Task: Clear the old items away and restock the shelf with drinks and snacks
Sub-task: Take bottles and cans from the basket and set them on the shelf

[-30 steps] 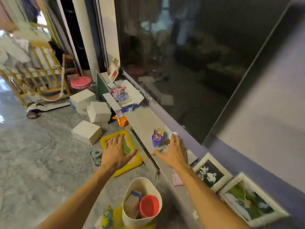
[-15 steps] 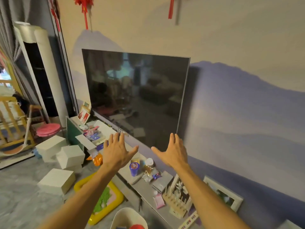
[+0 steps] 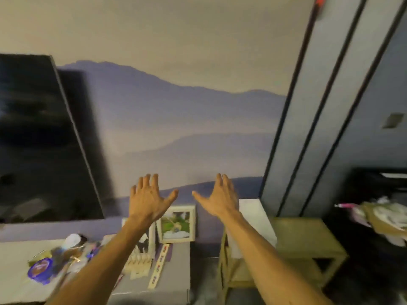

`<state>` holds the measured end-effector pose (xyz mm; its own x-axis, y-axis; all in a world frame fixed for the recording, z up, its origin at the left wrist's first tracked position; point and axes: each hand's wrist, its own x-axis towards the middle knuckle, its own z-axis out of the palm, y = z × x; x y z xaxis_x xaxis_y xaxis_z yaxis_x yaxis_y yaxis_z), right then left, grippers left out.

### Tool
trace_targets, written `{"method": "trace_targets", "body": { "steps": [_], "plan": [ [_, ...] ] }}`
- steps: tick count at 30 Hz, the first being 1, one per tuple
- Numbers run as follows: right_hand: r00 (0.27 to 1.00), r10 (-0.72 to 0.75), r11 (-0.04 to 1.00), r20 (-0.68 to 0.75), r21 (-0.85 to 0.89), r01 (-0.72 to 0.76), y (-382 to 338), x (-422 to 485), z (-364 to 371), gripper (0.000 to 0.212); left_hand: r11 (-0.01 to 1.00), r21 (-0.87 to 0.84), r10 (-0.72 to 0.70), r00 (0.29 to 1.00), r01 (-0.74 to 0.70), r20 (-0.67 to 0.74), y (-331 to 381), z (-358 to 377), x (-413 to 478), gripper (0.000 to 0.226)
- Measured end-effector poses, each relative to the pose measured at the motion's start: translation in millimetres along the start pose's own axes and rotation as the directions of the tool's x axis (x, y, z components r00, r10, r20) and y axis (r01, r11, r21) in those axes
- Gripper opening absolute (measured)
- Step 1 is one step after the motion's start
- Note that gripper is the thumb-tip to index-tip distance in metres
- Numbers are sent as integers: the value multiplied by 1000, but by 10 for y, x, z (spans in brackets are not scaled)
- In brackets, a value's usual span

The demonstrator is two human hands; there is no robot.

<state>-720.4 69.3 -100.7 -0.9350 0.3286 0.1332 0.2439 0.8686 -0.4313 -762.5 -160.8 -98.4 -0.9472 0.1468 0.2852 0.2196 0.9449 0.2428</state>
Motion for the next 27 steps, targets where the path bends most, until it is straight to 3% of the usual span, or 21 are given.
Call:
{"method": "trace_targets", "body": {
  "steps": [5, 12, 15, 19, 27],
  "plan": [
    [920, 342, 936, -189, -14, -351, 1358, -516, -747, 122, 931, -134, 351, 933, -339, 80, 1623, 453, 114, 113],
    [666, 670, 699, -328, -20, -714, 3195, -1786, -1701, 123, 720, -297, 687, 704, -627, 180, 3959, 928, -721, 101],
    [553, 742, 611, -379, 46, -790, 3862, -2245, -1985, 129, 637, -352, 769, 596, -685, 231, 4861, 1054, -1207, 97],
    [421, 798, 505, -432, 96, -858, 4705, -2694, -2310, 133, 563, -374, 826, 518, -737, 222, 5909, 1354, -1662, 105],
    [299, 864, 381, -404, 137, -915, 6028, -3287, -2834, 130, 455, -403, 891, 406, -794, 205, 7403, 1708, -2252, 112]
  ]
}}
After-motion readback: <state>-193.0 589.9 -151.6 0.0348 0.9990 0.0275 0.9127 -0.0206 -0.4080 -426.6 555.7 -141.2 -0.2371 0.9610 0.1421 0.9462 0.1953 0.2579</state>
